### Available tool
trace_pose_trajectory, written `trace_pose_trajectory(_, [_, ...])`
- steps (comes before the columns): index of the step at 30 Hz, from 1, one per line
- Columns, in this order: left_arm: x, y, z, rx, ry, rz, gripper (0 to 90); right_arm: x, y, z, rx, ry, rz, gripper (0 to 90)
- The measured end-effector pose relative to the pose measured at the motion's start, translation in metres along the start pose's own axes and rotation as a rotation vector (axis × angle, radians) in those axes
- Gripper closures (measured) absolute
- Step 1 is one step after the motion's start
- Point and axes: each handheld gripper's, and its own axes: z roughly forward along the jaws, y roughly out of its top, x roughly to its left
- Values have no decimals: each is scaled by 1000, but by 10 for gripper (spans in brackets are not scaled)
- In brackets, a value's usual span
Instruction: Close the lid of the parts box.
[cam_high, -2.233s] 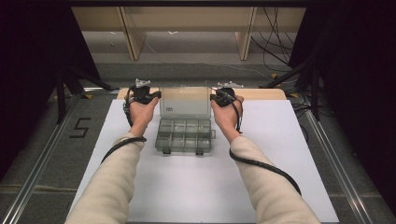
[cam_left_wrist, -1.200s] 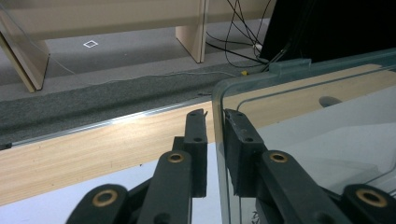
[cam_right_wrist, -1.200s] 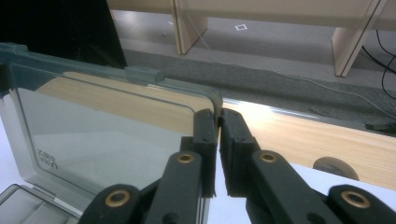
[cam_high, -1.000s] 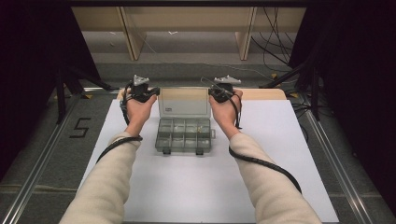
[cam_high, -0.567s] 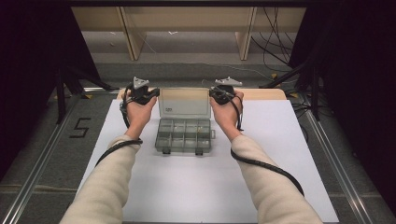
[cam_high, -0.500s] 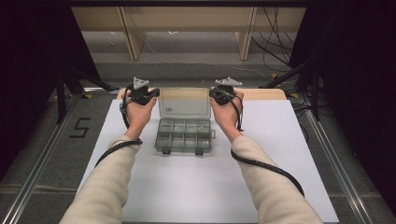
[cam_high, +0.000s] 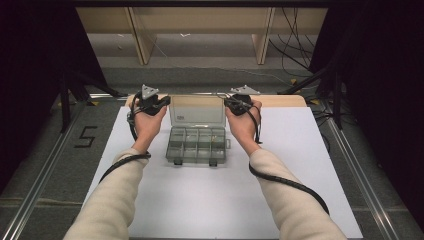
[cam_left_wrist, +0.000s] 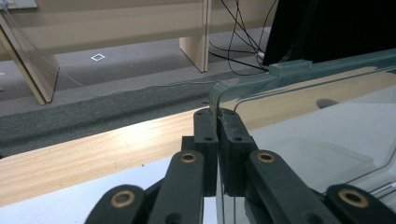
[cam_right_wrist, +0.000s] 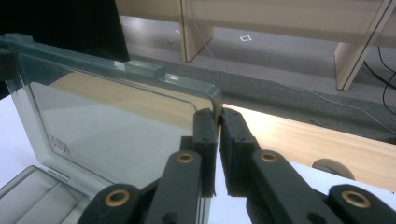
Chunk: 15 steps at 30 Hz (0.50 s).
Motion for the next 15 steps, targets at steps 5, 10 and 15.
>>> trace_pose_trajectory(5, [-1,-1,-3,-2,-3,4,865,1,-1,-3,-3,-3,-10,858])
trace_pose_trajectory(10, [-1,-3,-5,-12,-8,2,867,2,-3,-6,-10,6,-11,858])
trace_pose_trajectory(15, [-2,-4,-8,-16,-9,18,868,3,-5,-9,-18,8,-16,858])
